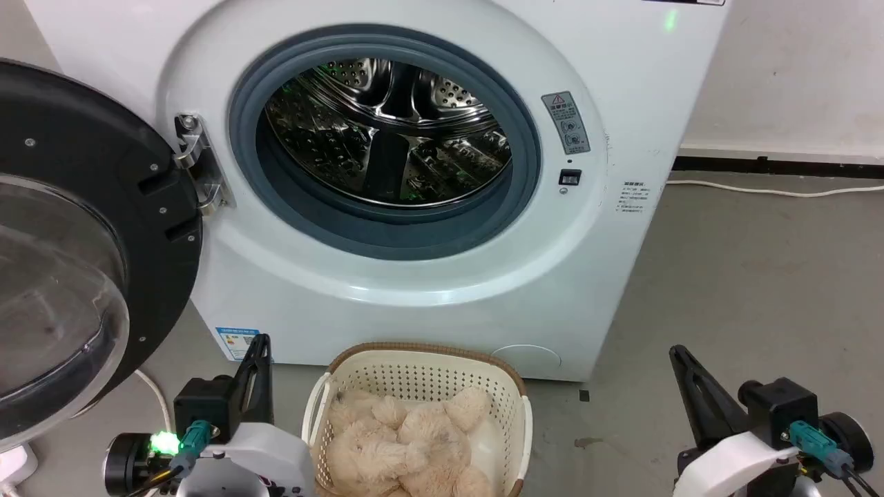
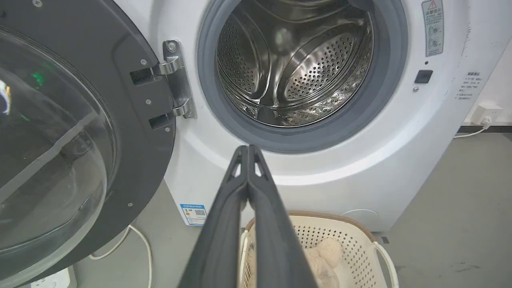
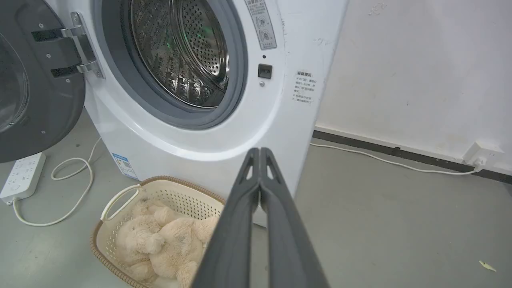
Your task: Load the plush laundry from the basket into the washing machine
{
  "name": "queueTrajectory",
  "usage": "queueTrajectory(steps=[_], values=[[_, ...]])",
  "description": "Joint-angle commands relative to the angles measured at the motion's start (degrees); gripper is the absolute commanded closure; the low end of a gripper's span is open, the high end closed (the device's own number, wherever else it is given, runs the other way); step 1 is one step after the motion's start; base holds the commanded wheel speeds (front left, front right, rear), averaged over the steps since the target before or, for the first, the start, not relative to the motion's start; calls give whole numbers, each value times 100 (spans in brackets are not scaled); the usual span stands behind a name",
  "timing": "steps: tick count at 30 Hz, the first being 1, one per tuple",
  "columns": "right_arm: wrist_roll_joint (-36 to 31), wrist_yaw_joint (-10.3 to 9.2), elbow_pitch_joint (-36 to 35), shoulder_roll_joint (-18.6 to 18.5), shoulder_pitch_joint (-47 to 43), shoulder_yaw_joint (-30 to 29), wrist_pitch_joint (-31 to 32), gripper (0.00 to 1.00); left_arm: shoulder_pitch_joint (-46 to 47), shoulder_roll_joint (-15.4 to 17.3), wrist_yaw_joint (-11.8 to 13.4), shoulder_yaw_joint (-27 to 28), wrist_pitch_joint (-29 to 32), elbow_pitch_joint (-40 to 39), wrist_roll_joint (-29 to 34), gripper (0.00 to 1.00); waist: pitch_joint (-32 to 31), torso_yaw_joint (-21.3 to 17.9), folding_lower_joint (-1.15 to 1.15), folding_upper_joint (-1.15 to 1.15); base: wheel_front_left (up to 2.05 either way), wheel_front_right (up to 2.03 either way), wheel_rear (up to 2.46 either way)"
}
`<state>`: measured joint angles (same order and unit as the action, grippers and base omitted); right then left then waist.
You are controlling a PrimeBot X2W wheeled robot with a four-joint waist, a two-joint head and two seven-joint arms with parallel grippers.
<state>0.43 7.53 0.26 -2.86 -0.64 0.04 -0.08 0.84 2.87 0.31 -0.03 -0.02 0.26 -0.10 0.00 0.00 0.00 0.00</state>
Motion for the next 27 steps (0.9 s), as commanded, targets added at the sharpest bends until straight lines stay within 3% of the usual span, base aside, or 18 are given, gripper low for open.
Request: queueTrajectory(steps=[1, 27], values=[[-43, -4, -26, -1, 64, -4, 8, 100, -84, 0, -31, 3, 2, -26, 10, 100, 0, 0, 0, 0, 0, 0, 0], [-43, -4, -26, -1, 64, -4, 8, 100, -84, 0, -31, 3, 2, -26, 10, 100, 0, 0, 0, 0, 0, 0, 0]])
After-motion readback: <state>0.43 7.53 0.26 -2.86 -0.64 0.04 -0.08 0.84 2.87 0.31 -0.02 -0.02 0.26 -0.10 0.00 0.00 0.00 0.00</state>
